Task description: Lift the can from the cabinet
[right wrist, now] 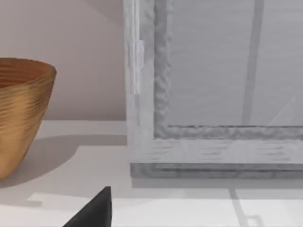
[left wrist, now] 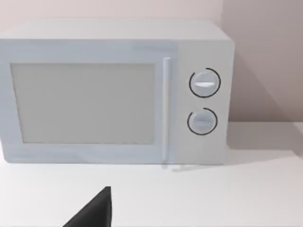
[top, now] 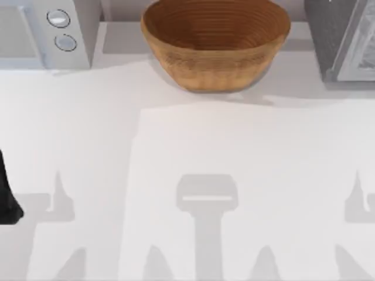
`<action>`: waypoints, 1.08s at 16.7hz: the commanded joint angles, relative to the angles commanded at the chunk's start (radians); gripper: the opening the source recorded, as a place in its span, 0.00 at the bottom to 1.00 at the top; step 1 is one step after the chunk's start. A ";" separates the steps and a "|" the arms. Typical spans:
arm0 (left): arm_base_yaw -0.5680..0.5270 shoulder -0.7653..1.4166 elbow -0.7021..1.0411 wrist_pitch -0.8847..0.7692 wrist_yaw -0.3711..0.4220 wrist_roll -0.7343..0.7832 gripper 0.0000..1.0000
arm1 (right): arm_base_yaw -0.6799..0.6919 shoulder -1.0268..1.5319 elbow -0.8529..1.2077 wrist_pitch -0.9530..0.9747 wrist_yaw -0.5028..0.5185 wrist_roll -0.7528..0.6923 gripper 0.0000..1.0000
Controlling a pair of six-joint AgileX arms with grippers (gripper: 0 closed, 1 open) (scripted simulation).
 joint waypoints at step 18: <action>0.000 0.000 0.000 0.000 0.000 0.000 1.00 | 0.129 0.909 1.190 -0.282 0.135 0.012 1.00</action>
